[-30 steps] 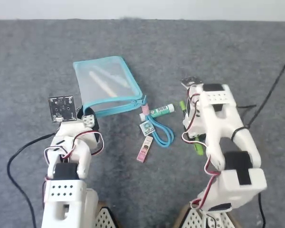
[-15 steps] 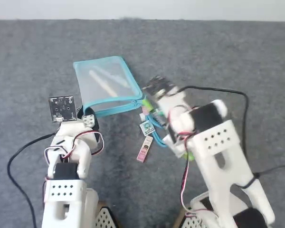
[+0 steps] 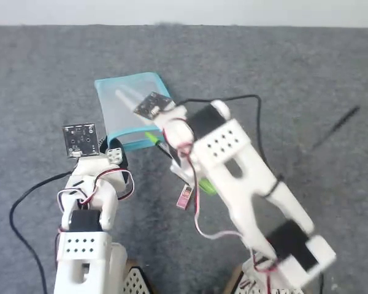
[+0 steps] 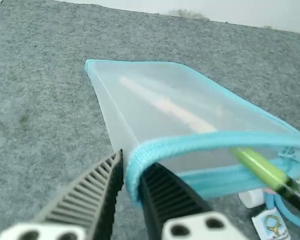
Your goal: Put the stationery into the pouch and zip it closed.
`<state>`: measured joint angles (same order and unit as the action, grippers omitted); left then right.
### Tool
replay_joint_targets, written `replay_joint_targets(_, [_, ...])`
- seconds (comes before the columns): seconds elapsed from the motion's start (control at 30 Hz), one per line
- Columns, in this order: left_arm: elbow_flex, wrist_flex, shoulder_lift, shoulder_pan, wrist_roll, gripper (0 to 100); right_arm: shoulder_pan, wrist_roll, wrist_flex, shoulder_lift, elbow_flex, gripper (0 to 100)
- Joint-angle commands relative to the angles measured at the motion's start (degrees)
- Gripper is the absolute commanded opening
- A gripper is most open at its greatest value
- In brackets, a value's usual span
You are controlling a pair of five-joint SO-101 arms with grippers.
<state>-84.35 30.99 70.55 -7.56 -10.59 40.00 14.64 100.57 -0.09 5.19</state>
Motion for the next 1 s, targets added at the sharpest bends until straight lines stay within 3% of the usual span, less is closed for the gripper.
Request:
replay_joint_targets(0.0, [1.19, -2.11, 0.18, 0.53, 0.62, 1, 0.57, -1.23, 2.24, 4.26, 8.62, 0.7])
replay_joint_targets(0.47, [1.19, -2.11, 0.18, 0.53, 0.62, 1, -2.86, -4.04, -4.26, 23.78, 35.34, 1.2])
replay_joint_targets(0.73, [1.1, -2.11, 0.18, 0.53, 0.62, 1, -0.48, -4.75, -4.97, 25.36, 39.03, 23.3])
replay_joint_targets(0.87, [1.1, -2.11, 0.18, 0.53, 0.62, 1, -3.12, -10.02, -5.58, 21.32, 39.65, 24.5])
replay_joint_targets(0.97, [1.1, -2.11, 0.18, 0.53, 0.62, 1, -3.74, -9.58, -4.79, 16.92, 39.38, 24.5])
